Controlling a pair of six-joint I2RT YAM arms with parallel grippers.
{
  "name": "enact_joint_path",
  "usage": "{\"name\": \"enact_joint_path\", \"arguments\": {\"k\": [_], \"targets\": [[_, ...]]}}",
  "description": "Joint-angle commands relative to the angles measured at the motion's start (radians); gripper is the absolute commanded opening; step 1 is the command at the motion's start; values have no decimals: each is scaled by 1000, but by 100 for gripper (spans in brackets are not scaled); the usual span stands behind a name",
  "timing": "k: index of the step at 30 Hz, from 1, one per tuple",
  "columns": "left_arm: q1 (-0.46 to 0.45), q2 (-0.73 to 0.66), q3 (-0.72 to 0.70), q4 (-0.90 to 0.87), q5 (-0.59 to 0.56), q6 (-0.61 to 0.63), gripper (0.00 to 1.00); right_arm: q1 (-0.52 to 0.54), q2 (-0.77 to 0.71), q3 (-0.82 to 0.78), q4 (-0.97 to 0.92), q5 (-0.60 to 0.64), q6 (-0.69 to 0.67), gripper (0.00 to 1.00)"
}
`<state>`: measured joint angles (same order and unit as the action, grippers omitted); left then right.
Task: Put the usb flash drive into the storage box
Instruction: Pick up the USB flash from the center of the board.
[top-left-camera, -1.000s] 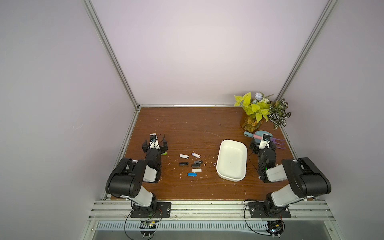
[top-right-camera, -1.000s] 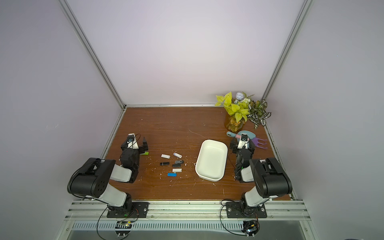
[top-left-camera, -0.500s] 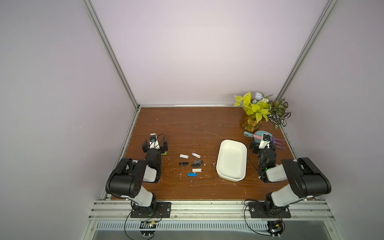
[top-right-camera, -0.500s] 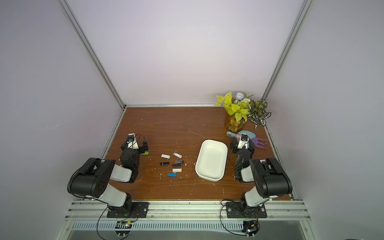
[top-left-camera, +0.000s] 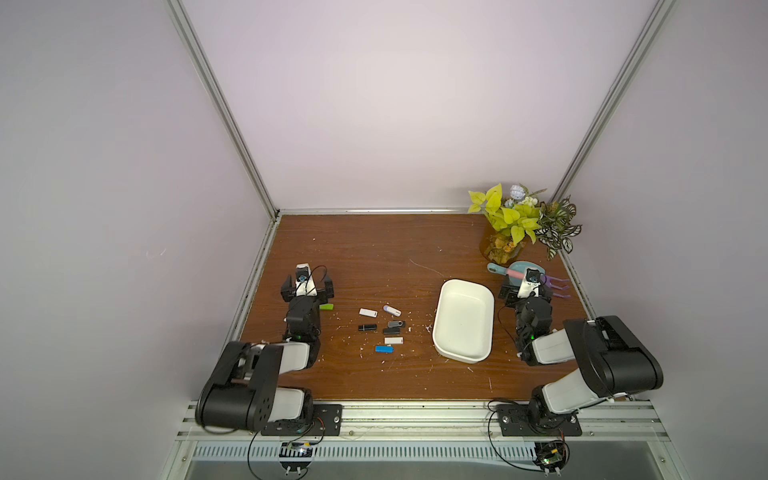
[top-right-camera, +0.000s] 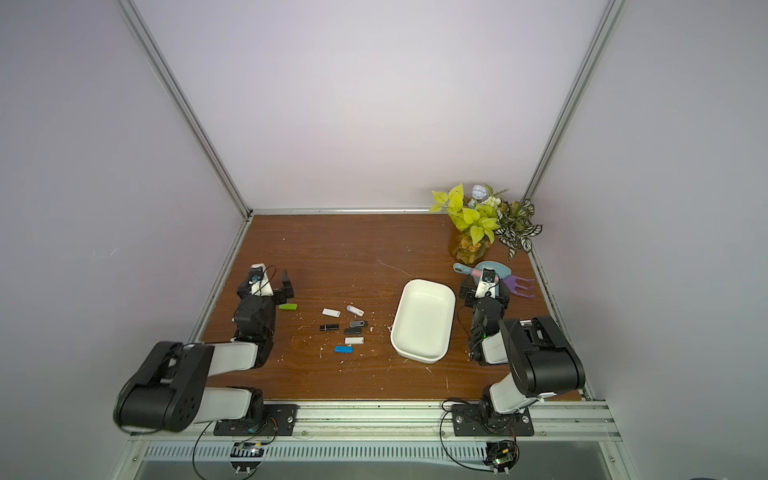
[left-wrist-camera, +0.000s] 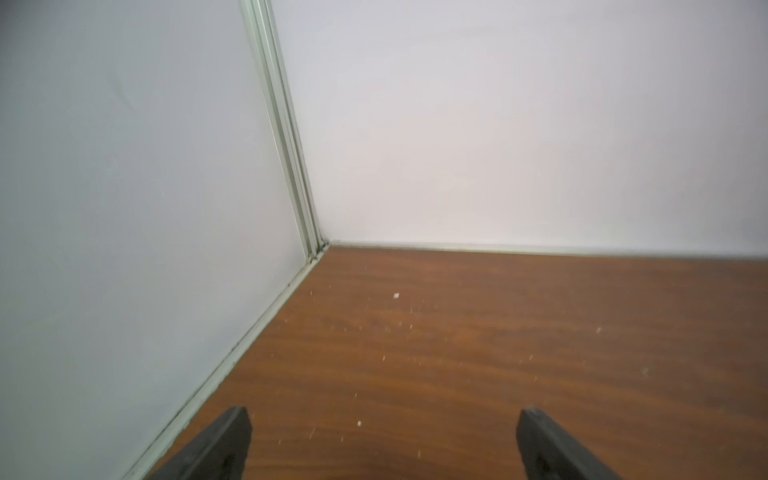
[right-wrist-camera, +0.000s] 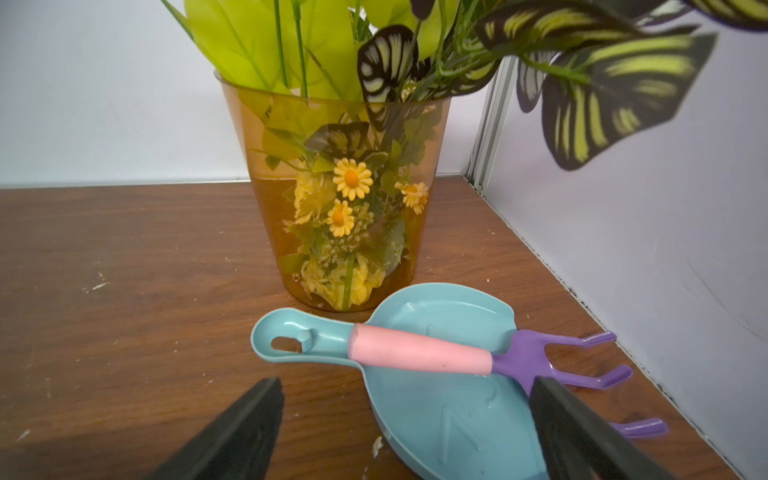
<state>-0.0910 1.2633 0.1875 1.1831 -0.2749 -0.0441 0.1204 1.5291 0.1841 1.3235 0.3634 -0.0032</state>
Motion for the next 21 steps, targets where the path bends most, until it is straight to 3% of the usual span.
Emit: {"name": "enact_joint_path", "arguments": {"k": [1,2,4,5,8,9,11,12,14,17,21], "targets": [[-11,-170,-15,-93,-7,-206,99,44,-82,-23,61,117,-36,100],[-12,-223,-29,-151,-27,-321,99,89,-158,-5,-18,238,-45,100],[-8,-324,-24,-414,-108,-617,99,120,-343,41,-227,261,-30,100],[10,-350,-42,-417,-60,-662,99,120,-449,69,-363,243,59,100],[33,-409,-67,-417,49,-647,99,97,-709,131,-762,240,456,99],[32,-428,-60,-461,62,-671,99,83,-778,115,-808,247,543,100],[22,-426,-15,-510,223,-586,99,56,-896,71,-814,175,591,97],[-9,-404,52,-642,182,-603,99,50,-951,44,-773,80,552,92],[-41,-355,174,-927,83,-653,97,50,-1019,30,-742,-74,532,85],[-64,-291,280,-1148,65,-691,88,56,-1026,105,-858,-206,562,85],[-92,-216,328,-1288,-27,-772,83,80,-875,185,-950,-285,498,99]]}}
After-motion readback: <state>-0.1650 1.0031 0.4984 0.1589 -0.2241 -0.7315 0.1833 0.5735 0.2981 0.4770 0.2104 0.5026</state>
